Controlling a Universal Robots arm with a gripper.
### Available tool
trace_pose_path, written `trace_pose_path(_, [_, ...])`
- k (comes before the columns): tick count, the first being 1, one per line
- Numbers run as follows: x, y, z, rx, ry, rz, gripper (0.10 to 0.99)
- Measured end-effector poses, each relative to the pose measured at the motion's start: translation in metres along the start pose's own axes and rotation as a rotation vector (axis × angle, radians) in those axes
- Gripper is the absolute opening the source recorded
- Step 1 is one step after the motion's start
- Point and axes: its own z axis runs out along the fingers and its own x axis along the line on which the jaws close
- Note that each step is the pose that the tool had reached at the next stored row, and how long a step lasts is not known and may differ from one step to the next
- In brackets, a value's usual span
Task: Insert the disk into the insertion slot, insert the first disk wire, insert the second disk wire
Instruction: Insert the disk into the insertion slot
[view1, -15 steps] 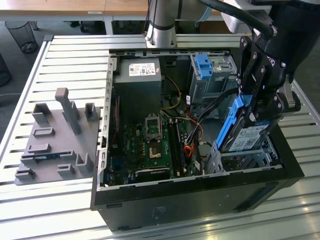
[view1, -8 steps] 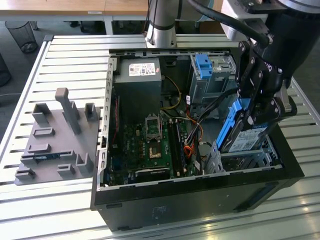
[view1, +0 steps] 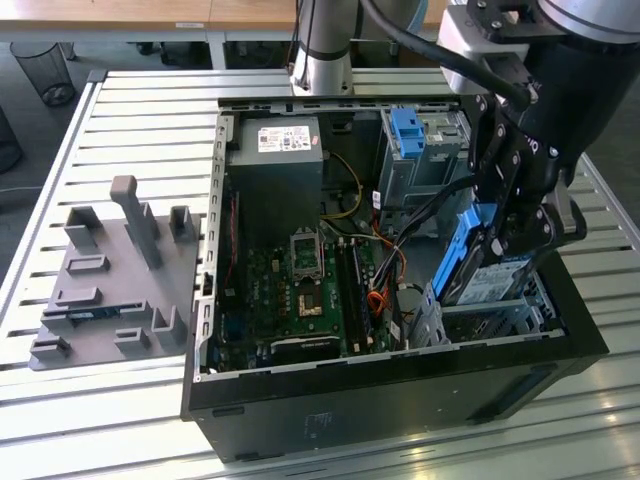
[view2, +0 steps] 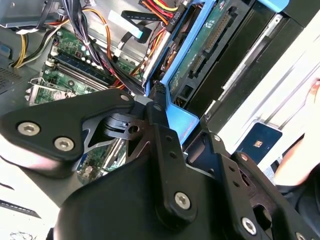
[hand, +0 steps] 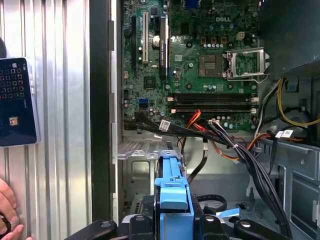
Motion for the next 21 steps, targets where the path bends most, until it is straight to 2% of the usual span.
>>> trace_pose_path(21, [0.0,0.0004,0.0108,0.0,0.0,0.0,0.365])
